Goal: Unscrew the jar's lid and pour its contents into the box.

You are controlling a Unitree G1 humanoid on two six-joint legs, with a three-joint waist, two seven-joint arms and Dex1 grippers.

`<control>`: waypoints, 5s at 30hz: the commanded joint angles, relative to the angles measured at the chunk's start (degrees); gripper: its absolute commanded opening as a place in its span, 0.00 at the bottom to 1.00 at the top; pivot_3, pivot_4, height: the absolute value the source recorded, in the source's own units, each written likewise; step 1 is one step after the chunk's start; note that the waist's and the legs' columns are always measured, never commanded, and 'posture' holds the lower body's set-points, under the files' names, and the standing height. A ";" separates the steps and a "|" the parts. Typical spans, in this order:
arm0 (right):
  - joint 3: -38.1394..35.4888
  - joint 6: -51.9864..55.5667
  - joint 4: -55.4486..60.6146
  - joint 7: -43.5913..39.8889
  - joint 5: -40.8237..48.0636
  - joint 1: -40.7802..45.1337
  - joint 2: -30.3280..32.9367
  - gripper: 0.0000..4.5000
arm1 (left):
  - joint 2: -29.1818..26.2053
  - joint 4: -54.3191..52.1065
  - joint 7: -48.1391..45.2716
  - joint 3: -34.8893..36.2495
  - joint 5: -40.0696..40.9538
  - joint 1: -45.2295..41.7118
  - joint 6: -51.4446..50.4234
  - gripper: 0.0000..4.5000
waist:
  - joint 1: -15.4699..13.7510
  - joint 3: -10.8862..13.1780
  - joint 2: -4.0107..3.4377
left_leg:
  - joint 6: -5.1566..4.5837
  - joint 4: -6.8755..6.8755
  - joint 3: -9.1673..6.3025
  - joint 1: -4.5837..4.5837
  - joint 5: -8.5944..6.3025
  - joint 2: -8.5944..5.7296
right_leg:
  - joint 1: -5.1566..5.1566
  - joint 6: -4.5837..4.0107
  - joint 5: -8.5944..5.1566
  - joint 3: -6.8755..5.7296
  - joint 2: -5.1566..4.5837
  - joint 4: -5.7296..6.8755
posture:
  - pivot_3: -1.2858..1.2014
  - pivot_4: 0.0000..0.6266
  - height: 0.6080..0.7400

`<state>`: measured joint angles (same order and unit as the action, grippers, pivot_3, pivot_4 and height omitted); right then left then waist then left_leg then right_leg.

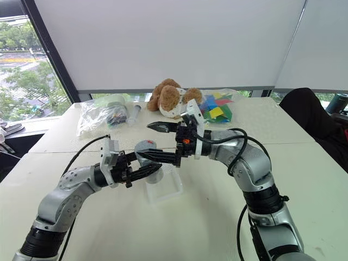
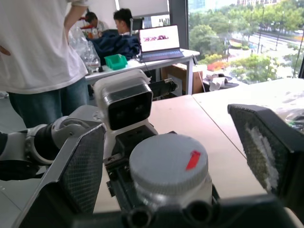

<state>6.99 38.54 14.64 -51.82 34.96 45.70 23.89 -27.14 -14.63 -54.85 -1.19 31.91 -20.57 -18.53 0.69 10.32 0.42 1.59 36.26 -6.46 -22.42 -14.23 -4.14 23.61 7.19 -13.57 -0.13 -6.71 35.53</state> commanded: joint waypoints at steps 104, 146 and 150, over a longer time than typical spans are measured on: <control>-1.46 -0.68 -4.47 -14.73 4.94 -0.54 2.80 0.99 | -0.86 -1.89 -3.24 -1.48 -1.43 0.34 3.65 0.47 | 0.11 0.02 -0.03 | 0.01 -0.02 -0.03 0.00 0.00 0.03 | -0.01 0.00 0.00 0.00 0.04 -0.01 | 0.52 0.24 1.00; -21.66 -34.81 -27.25 -4.17 -8.18 -22.54 9.31 0.51 | -5.17 0.26 -3.17 5.70 2.67 1.86 1.82 0.47 | 0.43 0.03 -0.07 | -0.01 -0.02 0.18 0.10 0.00 0.03 | -0.10 0.02 -0.01 0.02 0.06 -0.04 | 0.52 0.24 1.00; -21.79 -43.51 -40.04 -5.07 -11.99 -22.74 9.09 0.51 | -5.13 1.46 -2.82 6.45 3.16 1.17 1.43 0.47 | 0.22 0.06 -0.13 | -0.01 -0.02 0.22 0.14 0.01 0.05 | -0.18 0.00 -0.01 0.02 0.12 -0.03 | 0.52 0.24 1.00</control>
<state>-13.89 -0.77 -23.22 -56.39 23.81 21.85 32.63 -32.00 -12.83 -57.52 3.69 33.77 -18.31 -17.16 0.91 10.38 0.29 1.59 36.25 -6.26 -22.28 -14.22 -4.09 23.44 7.19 -13.58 -0.07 -6.61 35.50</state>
